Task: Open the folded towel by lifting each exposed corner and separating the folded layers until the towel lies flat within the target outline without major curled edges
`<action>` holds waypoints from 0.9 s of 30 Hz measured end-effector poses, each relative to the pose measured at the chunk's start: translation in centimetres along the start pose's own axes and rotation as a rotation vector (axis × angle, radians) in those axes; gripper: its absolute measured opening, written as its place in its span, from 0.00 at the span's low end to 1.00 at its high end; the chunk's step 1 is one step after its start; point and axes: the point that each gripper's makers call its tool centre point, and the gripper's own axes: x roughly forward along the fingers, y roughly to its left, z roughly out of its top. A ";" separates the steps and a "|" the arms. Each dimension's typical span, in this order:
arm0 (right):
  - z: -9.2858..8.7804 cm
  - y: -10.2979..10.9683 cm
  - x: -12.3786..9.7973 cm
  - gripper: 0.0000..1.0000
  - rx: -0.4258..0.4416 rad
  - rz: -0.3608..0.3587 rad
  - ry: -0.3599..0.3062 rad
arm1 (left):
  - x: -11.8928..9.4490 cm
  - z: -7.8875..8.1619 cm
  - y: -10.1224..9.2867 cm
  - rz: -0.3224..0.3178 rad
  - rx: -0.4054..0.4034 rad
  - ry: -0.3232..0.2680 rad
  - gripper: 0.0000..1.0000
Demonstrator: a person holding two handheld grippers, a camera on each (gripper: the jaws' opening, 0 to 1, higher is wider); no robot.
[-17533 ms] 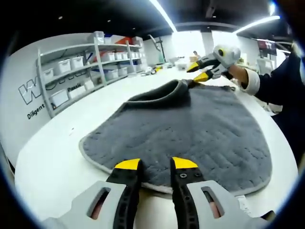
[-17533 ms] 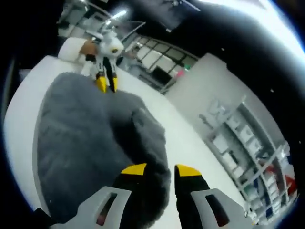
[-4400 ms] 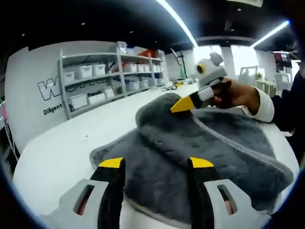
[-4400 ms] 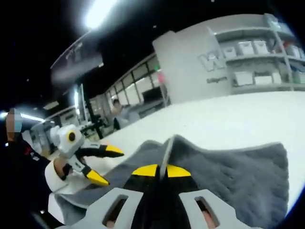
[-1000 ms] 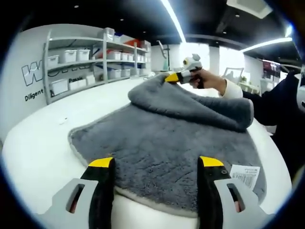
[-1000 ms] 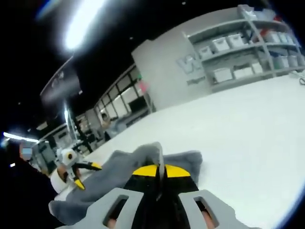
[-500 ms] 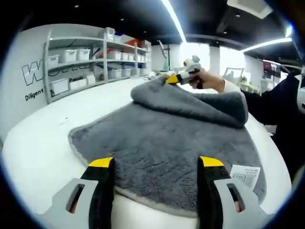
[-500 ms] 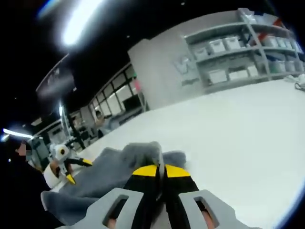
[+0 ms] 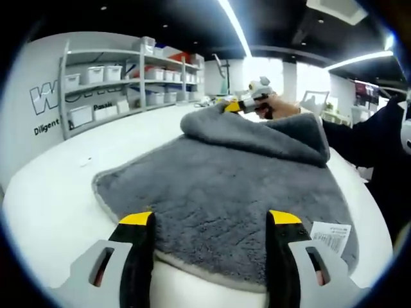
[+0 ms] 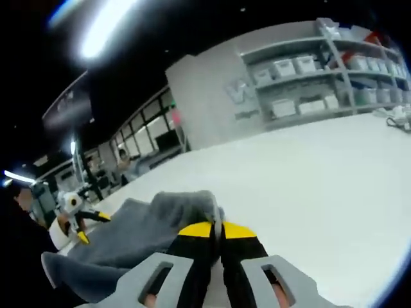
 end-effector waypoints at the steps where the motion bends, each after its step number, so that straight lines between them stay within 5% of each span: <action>1: 0.1 0.0 0.0 0.00 -0.002 0.003 -0.003 | 0.0 0.0 0.0 0.000 0.000 0.000 0.69; 7: 0.3 -0.8 -0.1 0.00 -0.006 0.023 -0.014 | 0.0 0.0 -0.2 0.000 0.001 0.000 0.69; 27: -0.1 -4.5 -1.5 0.00 -0.054 -0.073 0.000 | 0.0 -0.1 -0.6 0.001 -0.002 -0.006 0.69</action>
